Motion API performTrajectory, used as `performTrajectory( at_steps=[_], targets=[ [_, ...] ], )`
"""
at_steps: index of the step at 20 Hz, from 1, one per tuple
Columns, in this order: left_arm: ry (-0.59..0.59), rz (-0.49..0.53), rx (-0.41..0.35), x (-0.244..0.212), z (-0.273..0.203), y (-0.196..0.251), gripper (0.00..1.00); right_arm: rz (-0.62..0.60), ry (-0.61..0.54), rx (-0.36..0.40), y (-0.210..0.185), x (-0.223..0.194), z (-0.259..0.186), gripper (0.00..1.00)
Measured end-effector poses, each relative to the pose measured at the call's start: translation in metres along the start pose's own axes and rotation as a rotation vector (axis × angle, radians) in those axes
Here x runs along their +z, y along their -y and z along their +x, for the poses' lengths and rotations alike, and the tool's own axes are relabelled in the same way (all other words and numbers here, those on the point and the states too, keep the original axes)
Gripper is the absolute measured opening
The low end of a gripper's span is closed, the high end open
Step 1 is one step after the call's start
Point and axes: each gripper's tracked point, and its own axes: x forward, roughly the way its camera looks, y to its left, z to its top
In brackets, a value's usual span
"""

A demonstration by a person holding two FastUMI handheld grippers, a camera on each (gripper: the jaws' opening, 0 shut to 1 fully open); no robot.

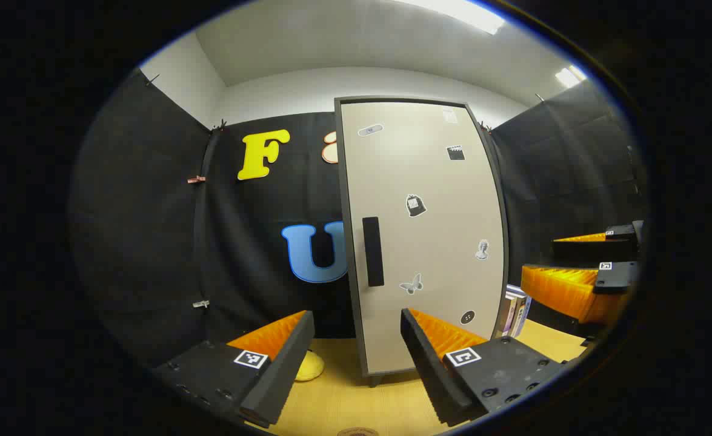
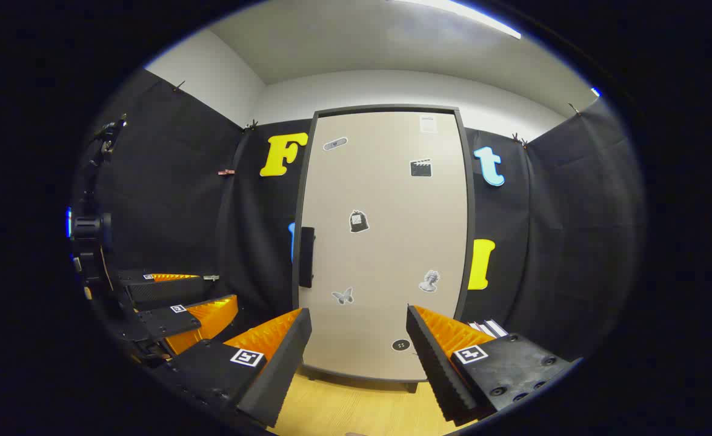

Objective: Open the cabinet door with the right hand, grasp the bottle in the cabinet with the left hand and place it on the coaster, then close the cabinet door with the right hand.

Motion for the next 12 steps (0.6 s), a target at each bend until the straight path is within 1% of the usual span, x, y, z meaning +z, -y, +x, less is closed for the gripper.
performTrajectory(
  at_steps=[3,7,12],
  targets=[
    [0.007,0.017,0.001,0.003,-0.002,0.004,0.91,-0.022,0.019,-0.019,0.007,0.003,0.000,0.97],
    [0.002,0.027,-0.013,0.004,-0.001,0.012,0.91,-0.009,0.021,-0.006,0.007,0.003,-0.003,0.97],
    [-0.003,0.042,-0.010,0.004,-0.003,0.020,0.92,-0.012,-0.005,0.005,0.014,-0.001,-0.005,0.98]
  ],
)
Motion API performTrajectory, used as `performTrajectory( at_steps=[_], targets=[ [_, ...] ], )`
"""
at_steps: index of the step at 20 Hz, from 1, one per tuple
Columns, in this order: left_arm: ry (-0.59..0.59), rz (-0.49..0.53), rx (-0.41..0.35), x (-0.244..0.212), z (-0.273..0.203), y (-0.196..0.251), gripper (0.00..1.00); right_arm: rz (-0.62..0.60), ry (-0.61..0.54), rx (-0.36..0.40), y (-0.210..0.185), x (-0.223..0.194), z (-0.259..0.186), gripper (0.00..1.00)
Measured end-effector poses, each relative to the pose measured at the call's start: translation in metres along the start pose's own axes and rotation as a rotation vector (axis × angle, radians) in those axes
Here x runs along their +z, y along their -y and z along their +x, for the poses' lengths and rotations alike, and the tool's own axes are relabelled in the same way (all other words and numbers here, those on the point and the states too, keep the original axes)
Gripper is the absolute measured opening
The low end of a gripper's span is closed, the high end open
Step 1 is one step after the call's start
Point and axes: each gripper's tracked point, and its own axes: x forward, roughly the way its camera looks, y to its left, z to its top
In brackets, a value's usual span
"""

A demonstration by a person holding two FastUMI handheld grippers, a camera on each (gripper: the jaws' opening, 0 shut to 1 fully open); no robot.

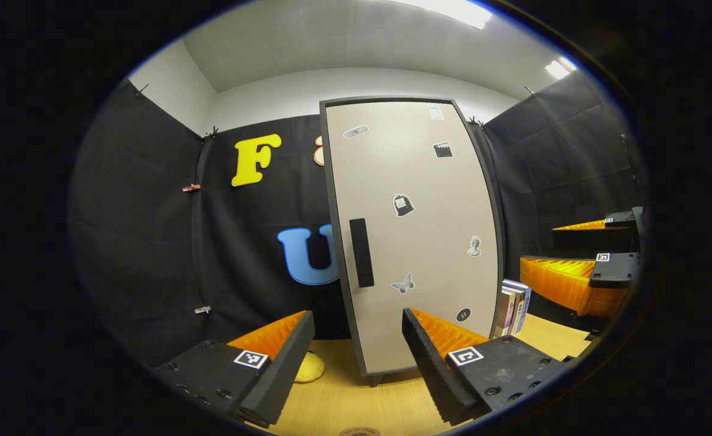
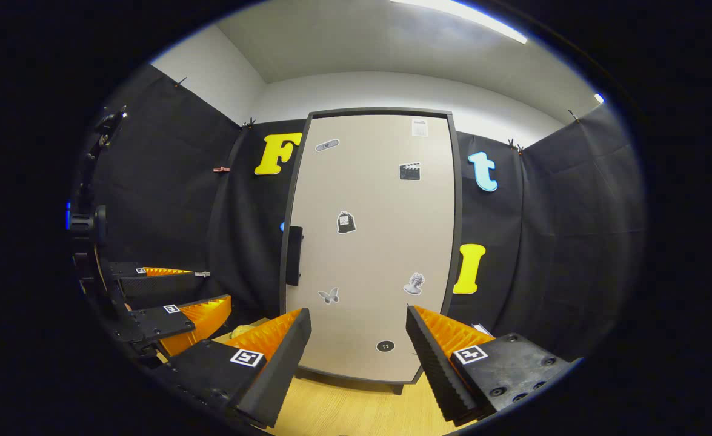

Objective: Open the cabinet door with the right hand, grasp the bottle in the cabinet with the left hand and place it on the coaster, then close the cabinet door with the right hand.

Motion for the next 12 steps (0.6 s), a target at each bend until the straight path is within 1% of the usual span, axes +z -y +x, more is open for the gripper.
performTrajectory(
  at_steps=[6,9,12],
  targets=[
    [-0.023,-0.021,0.013,-0.004,-0.003,0.015,0.92,0.018,-0.016,0.019,0.016,-0.003,-0.002,0.97],
    [-0.020,-0.025,0.035,-0.006,-0.007,0.017,0.93,0.031,-0.018,0.078,0.012,-0.005,-0.005,0.97],
    [-0.013,-0.028,0.046,-0.008,-0.007,0.016,0.92,0.022,-0.028,0.100,0.011,-0.007,-0.004,0.97]
  ],
)
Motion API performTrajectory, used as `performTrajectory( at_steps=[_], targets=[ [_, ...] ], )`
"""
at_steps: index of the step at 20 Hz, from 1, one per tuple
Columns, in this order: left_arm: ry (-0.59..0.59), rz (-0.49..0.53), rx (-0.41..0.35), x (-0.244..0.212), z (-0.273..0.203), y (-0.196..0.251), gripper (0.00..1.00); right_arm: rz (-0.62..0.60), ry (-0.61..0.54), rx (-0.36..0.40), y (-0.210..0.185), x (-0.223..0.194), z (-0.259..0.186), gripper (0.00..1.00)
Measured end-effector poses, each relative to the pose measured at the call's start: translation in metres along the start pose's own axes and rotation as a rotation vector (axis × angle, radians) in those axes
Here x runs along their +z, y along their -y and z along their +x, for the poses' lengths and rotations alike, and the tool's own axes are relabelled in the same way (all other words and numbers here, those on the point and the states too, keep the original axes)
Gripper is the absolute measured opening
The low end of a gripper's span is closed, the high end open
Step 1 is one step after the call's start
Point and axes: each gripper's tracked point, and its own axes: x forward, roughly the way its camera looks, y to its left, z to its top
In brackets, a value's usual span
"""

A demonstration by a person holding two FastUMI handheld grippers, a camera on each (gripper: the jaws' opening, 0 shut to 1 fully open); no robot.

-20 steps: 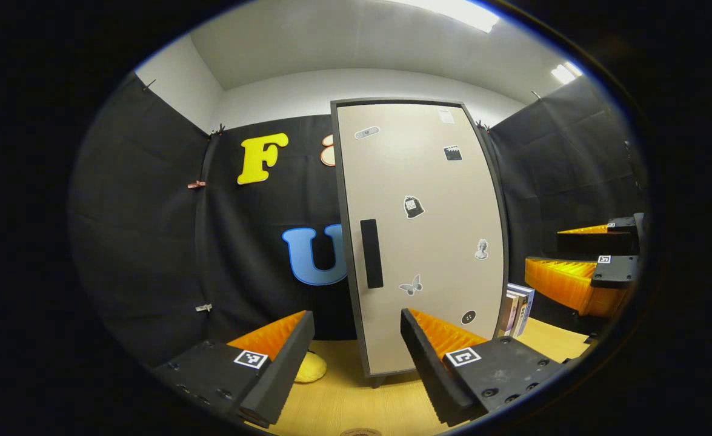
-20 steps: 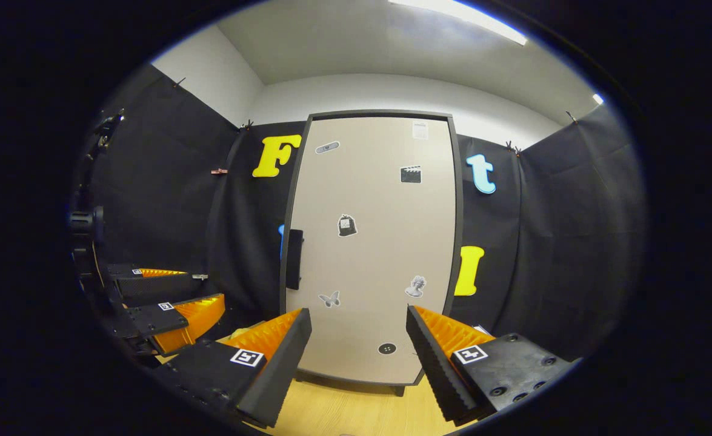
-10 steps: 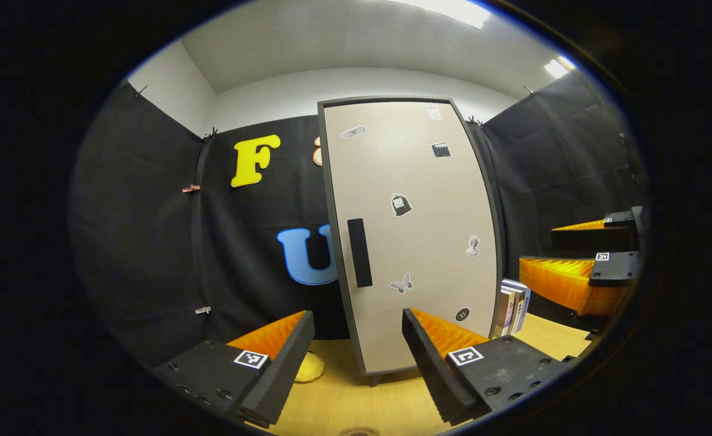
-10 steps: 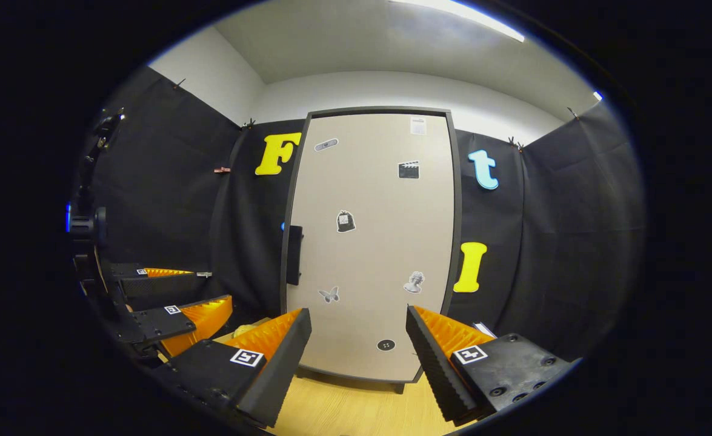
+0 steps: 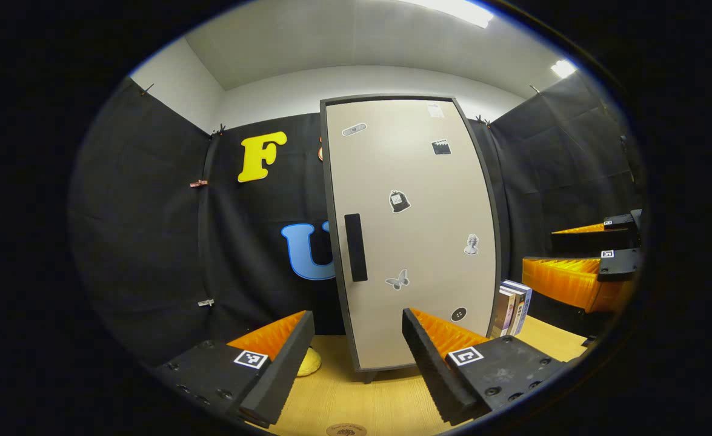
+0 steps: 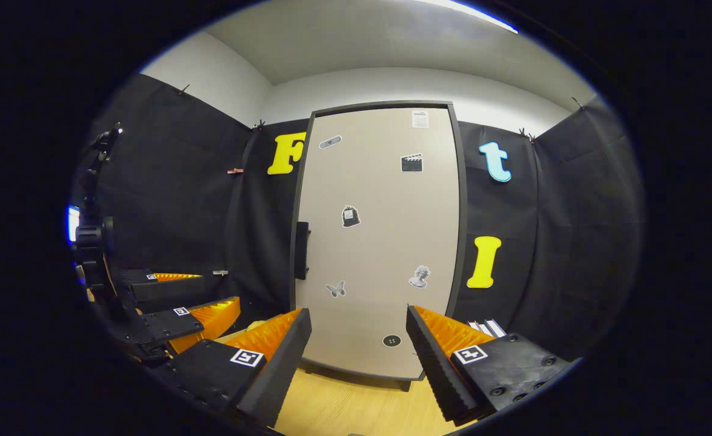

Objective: Open the cabinet door with the right hand, grasp the bottle in the cabinet with the left hand and place it on the coaster, then close the cabinet door with the right hand.

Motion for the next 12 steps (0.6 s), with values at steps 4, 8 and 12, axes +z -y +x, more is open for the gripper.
performTrajectory(
  at_steps=[4,8,12],
  targets=[
    [-0.008,-0.001,0.002,-0.008,0.008,-0.016,0.91,-0.007,0.002,0.028,-0.020,0.000,0.016,0.97],
    [-0.011,0.013,-0.019,-0.013,0.025,-0.055,0.91,-0.005,0.012,0.010,-0.052,0.003,0.052,0.98],
    [0.001,0.016,-0.012,-0.014,0.040,-0.113,0.91,0.000,0.037,0.000,-0.093,0.009,0.100,0.98]
  ],
)
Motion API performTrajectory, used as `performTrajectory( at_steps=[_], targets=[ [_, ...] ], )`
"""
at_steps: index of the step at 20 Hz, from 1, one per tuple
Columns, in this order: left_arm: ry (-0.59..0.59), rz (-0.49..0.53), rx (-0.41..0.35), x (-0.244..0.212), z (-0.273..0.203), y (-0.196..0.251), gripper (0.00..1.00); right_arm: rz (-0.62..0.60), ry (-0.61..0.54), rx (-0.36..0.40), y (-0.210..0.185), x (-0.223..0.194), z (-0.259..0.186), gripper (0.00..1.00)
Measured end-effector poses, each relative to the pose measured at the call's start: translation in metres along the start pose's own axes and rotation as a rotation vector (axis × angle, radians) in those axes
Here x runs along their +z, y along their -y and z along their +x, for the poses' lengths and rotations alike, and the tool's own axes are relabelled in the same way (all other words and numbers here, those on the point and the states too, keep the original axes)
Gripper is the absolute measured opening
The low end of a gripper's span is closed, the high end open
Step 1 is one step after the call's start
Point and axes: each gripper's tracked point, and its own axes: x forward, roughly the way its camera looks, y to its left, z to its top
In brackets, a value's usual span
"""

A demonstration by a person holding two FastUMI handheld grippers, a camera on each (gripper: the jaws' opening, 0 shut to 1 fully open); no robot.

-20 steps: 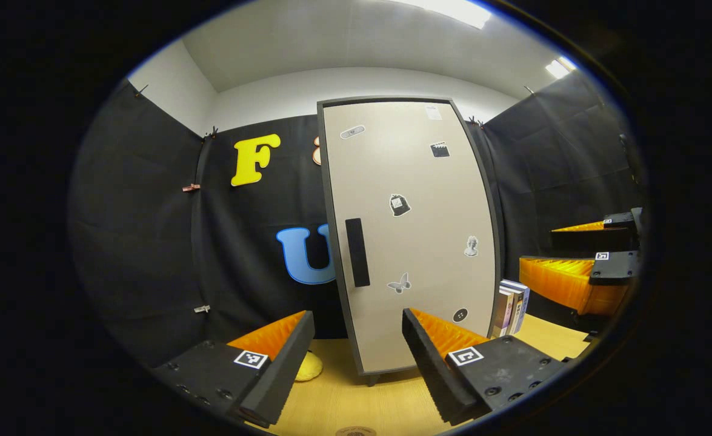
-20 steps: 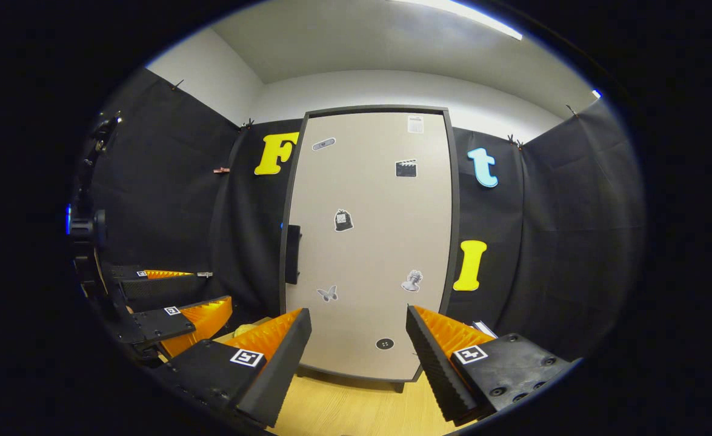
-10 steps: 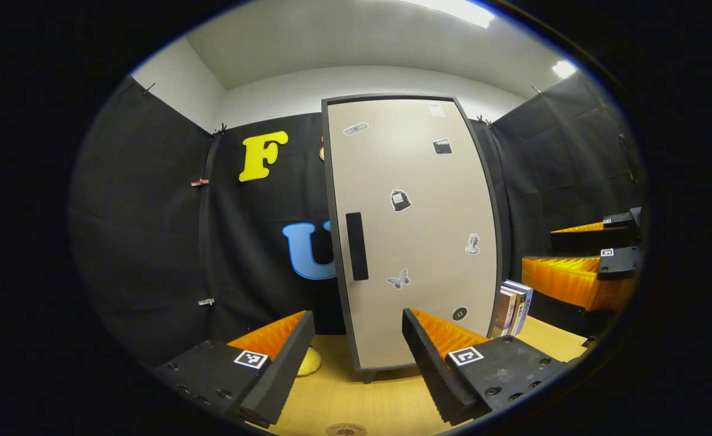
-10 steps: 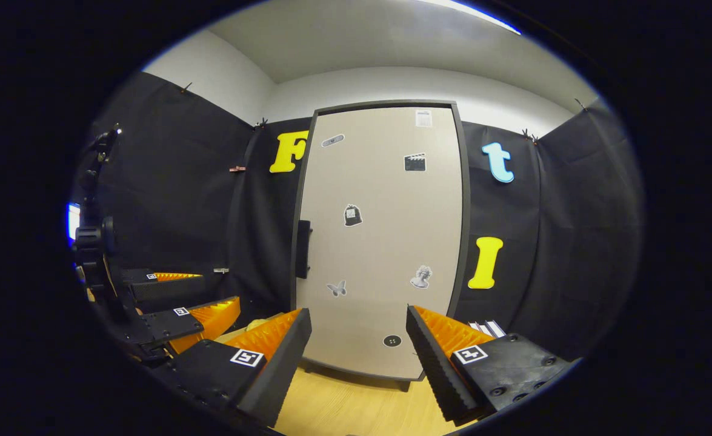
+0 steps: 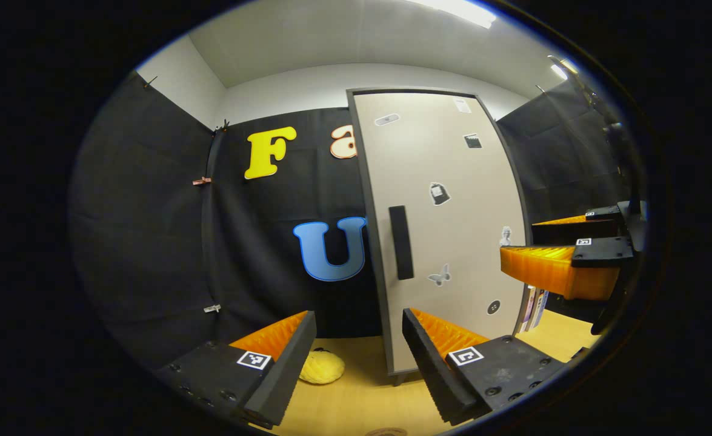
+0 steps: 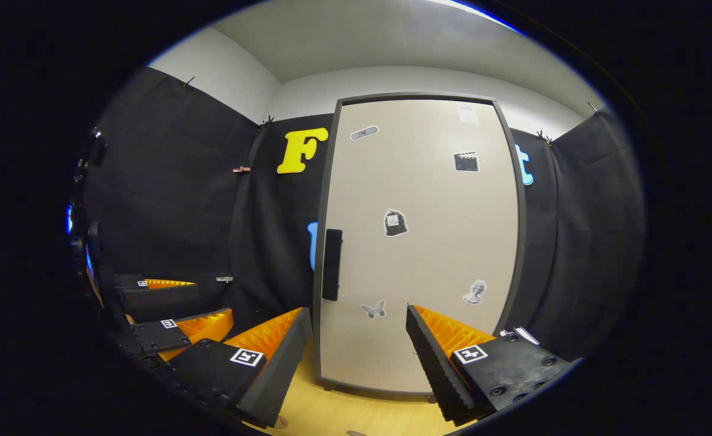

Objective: Open the cabinet door with the right hand, grasp the bottle in the cabinet with the left hand and place it on the coaster, then close the cabinet door with the right hand.

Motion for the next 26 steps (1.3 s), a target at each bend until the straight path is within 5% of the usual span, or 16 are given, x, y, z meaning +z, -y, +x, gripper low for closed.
performTrajectory(
  at_steps=[8,20,26],
  targets=[
    [0.018,0.040,0.032,-0.019,0.024,-0.096,0.91,-0.009,0.020,-0.119,-0.031,-0.004,0.089,0.97],
    [0.011,0.025,0.001,-0.041,0.043,-0.135,0.90,-0.039,-0.048,-0.265,-0.025,-0.038,0.177,0.90],
    [0.002,-0.008,-0.007,-0.049,0.047,-0.145,0.90,0.001,-0.048,-0.294,-0.027,-0.042,0.192,0.58]
  ],
)
